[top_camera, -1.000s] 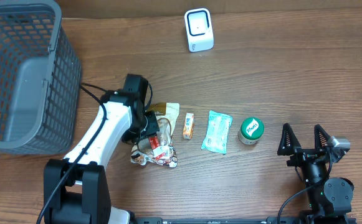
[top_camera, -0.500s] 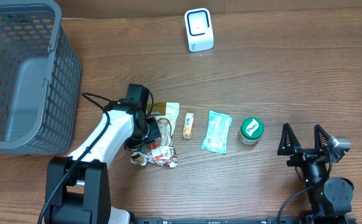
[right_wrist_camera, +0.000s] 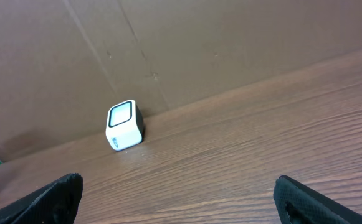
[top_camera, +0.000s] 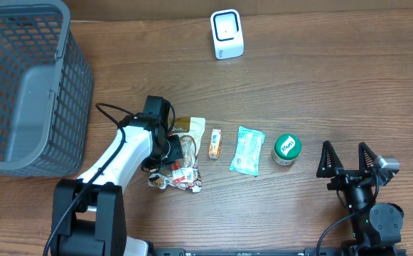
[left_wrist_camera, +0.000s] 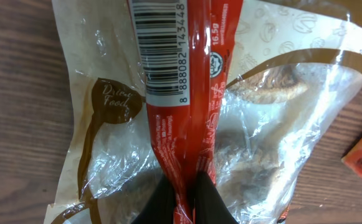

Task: Scan the item barcode
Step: 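Lower the held snack stick and PanTree bag onto the table center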

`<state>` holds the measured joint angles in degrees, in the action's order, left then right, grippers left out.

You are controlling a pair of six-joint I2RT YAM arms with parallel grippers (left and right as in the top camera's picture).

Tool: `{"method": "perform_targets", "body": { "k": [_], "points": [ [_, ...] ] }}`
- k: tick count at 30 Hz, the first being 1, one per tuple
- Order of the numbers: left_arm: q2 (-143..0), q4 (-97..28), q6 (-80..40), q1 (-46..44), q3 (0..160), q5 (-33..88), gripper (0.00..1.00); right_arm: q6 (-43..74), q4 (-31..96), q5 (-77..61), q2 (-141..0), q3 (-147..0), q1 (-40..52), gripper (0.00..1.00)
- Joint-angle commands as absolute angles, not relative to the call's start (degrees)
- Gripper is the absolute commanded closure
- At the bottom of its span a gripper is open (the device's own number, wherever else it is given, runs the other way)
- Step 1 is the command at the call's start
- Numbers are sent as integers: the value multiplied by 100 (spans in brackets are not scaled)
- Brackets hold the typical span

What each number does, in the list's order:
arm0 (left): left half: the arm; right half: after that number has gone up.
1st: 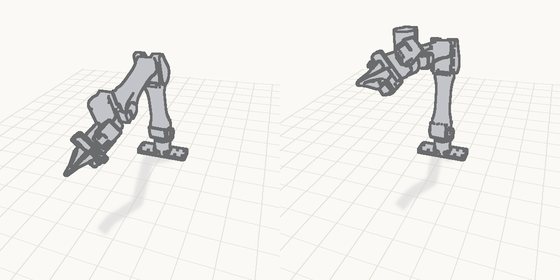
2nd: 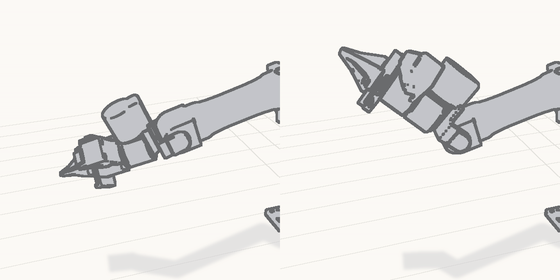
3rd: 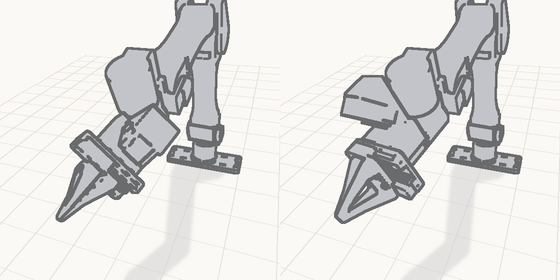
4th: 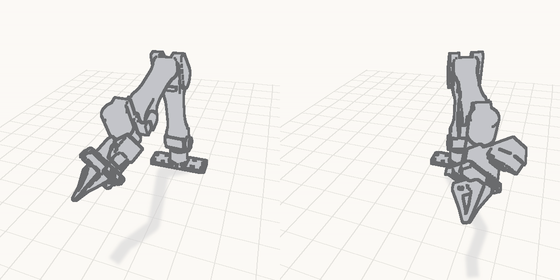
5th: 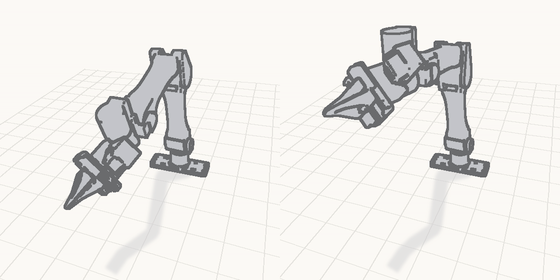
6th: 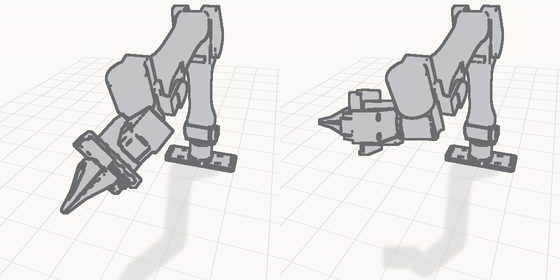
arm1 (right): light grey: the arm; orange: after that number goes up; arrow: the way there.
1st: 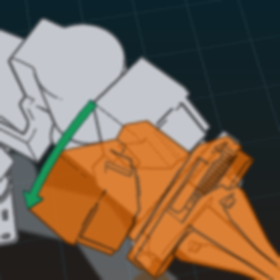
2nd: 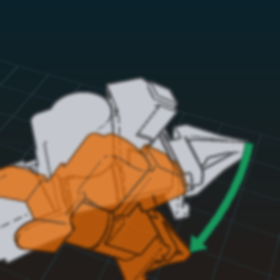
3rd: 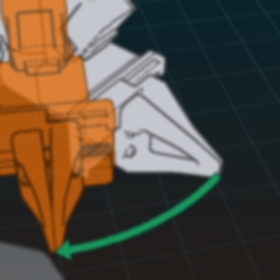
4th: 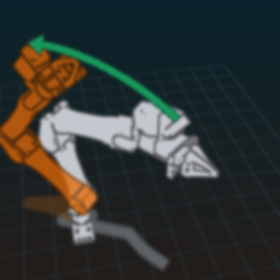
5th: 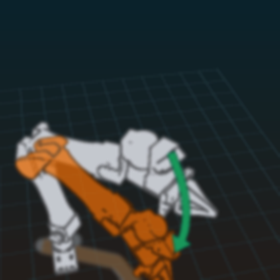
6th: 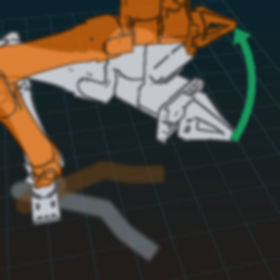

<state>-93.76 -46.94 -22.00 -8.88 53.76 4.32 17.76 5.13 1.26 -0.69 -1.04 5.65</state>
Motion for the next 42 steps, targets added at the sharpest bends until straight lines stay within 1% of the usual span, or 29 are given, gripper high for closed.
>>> {"method": "perform_targets", "body": {
  "k": [1, 4, 9, 11, 12, 15, 16, 17, 18, 20, 25, 33, 36, 42],
  "points": [
    [-9288, -4639, -1490, -860, 5492, 447, 96, 1761, 471, 95, -19, -45, 539, 0],
    [-9288, -4617, -1160, -860, 5492, 447, 96, 1761, 471, 95, -19, -45, 539, 0],
    [-9288, -4668, -1155, -869, 5492, 449, 95, 1761, 471, 95, -19, -45, 539, 0],
    [-9288, -4661, -1162, -869, 5492, 449, 92, 1761, 471, 95, -19, -45, 539, 0],
    [-9288, -4659, -1186, -869, 5492, 451, 88, 1761, 471, 95, -19, -45, 539, 0],
    [-9288, -4676, -1205, -869, 5492, 454, 62, 1761, 471, 95, -19, -45, 539, 0],
    [-9288, -4687, -1205, -869, 5492, 451, 52, 1761, 471, 95, -19, -45, 539, 0],
    [-9288, -4698, -1203, -869, 5492, 451, 25, 1761, 471, 95, -19, -45, 539, 0],
    [-9288, -4711, -1205, -869, 5492, 451, 10, 1761, 471, 95, -19, -45, 539, 0],
    [-9288, -4757, -1203, -862, 5500, 447, 1, 1761, 471, 95, -19, -45, 539, 0],
    [-9273, -5107, -1247, -858, 5874, 425, 0, 1761, 471, 95, -19, -45, 539, 0],
    [-9255, -6010, -1503, -858, 7367, 429, 0, 1761, 471, 95, -19, -45, 539, 0],
    [-9255, -5994, -1500, -860, 7679, 429, 0, 1761, 471, 95, -19, -45, 539, 0],
    [-9264, -5913, -1500, -860, 7699, 427, 0, 1761, 471, 95, -19, -45, 539, 0]
  ]
}}
